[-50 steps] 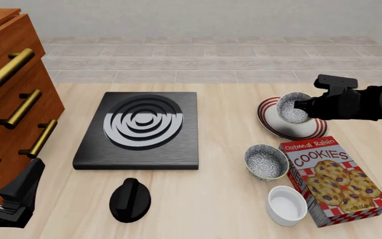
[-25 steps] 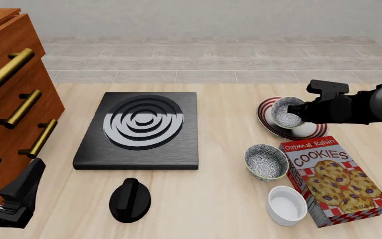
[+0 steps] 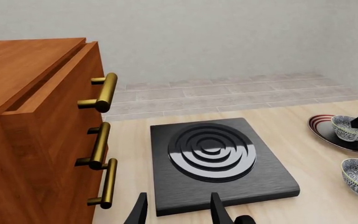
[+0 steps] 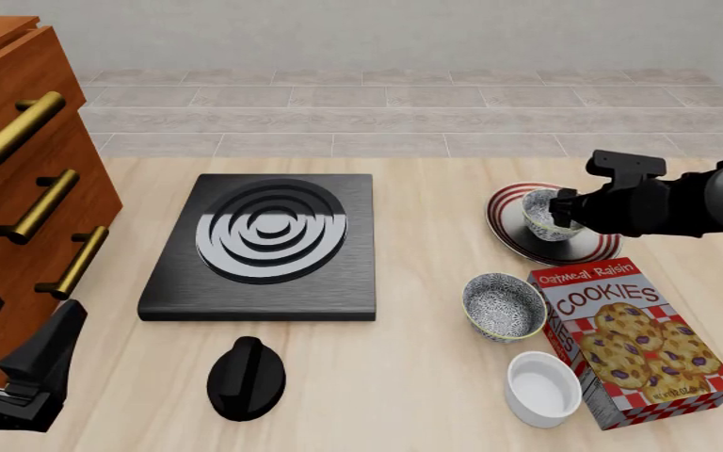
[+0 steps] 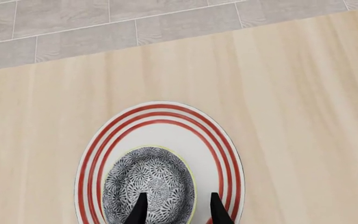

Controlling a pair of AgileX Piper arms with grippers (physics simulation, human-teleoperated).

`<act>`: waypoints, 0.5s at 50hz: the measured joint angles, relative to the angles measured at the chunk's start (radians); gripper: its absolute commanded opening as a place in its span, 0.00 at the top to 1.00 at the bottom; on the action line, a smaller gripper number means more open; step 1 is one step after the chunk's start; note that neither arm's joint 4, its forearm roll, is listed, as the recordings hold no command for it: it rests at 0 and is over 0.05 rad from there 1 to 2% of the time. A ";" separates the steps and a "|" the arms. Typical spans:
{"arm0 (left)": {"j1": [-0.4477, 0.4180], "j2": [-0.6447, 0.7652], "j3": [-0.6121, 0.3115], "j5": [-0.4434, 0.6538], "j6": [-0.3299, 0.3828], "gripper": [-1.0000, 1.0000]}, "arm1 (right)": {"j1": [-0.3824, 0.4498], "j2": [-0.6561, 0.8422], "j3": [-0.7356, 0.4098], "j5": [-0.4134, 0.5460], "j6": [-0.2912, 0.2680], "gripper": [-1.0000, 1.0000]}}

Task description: Pick the akita bowl from table center and place it on the plate.

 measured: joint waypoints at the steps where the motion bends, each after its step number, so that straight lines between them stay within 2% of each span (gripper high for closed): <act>1: 0.000 0.000 0.000 0.000 0.000 0.00 | -0.001 -0.001 0.001 -0.001 -0.001 0.00; 12: -0.001 0.003 0.000 -0.003 -0.001 0.00 | 0.001 -0.031 0.021 -0.010 -0.010 0.00; 25: -0.003 0.007 0.000 -0.005 0.000 0.00 | 0.013 -0.156 0.075 -0.007 -0.070 0.00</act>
